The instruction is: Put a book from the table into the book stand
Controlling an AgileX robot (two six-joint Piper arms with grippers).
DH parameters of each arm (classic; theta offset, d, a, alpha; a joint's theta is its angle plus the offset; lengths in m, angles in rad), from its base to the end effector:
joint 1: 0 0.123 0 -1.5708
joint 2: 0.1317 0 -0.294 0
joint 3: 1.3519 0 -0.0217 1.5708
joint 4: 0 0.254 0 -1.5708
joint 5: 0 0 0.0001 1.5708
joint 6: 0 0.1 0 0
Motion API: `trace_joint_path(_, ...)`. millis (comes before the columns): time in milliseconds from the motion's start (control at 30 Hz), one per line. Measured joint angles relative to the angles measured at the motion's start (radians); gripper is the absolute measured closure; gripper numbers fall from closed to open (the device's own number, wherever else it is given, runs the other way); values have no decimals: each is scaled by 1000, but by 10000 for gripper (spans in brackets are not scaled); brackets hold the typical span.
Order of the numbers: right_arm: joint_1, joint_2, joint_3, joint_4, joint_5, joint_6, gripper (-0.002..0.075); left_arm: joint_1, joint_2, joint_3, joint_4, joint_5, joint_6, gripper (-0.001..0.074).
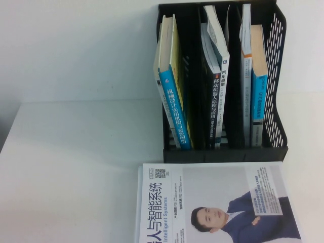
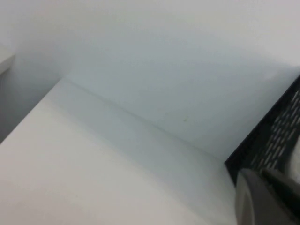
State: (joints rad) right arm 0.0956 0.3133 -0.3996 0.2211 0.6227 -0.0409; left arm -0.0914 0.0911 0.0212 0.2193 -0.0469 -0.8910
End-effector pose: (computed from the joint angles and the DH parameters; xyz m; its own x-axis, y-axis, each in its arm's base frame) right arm 0.0693 0.0195 0.2727 -0.4469 0.0959 -0.8894 -0.1492 0.9723 0.1798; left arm 0.0673 -0.0072 0.2052 -0.0470 -0.6208 -0.7826 0.0922 0.7774 -0.6222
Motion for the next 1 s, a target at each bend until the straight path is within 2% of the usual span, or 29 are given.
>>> trace_joint_path(100,0,0,0,0,0,0,729,0,-7,0,-90,105,141,737)
trace_joint_path(300,0,0,0,0,0,0,729,0,-67,0,-188,348,304,737)
trace_joint_path(533,0,0,0,1,0,1,729,0,-100,-2,-219,354,519,737)
trace_joint_path(1000,0,0,0,1,0,1,729,0,-102,-2,-219,358,571,737)
